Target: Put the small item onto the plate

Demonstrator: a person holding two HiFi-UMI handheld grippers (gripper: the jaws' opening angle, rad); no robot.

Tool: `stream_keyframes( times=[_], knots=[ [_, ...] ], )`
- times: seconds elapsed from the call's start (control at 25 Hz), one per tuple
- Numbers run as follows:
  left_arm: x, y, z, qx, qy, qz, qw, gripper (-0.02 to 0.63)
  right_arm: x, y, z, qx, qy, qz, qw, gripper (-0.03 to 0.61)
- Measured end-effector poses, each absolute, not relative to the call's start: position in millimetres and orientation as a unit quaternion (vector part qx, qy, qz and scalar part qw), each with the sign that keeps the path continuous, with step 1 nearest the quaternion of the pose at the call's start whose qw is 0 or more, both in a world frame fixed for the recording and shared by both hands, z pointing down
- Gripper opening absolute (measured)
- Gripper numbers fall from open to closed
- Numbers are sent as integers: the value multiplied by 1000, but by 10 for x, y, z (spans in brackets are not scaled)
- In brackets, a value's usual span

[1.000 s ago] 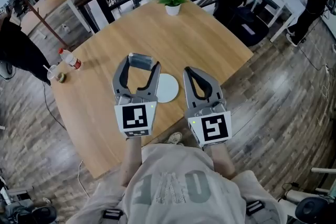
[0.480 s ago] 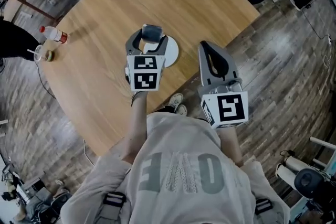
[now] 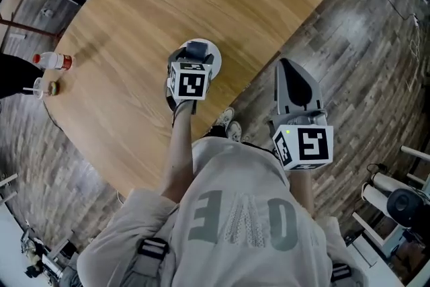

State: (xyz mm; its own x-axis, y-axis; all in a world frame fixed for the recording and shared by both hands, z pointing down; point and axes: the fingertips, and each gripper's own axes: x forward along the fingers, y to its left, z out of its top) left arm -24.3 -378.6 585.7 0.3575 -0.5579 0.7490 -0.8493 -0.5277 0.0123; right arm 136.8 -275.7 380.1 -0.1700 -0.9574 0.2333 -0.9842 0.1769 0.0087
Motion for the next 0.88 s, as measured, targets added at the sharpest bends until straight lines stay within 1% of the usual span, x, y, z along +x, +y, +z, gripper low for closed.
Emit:
stream_keyframes(
  times=[0.12, 0.2, 0.6, 0.72, 0.88],
  knots=[
    [-264, -3730, 6063, 784, -425, 386, 235, 316, 1473, -2715, 3845, 651, -748, 80, 100, 17],
    [-272, -3736, 6148, 776, -423, 401, 241, 316, 1534, -2700, 3870, 657, -742, 82, 104, 17],
    [-258, -3828, 6375, 769, -409, 431, 237, 316, 1557, -2669, 3910, 666, -733, 86, 113, 18],
    [-256, -3828, 6384, 770, -412, 425, 240, 316, 1568, -2645, 3914, 668, -731, 87, 113, 18],
    [-238, -3824, 6365, 776, -417, 417, 223, 316, 1590, -2633, 3897, 670, -729, 86, 110, 18]
  ],
)
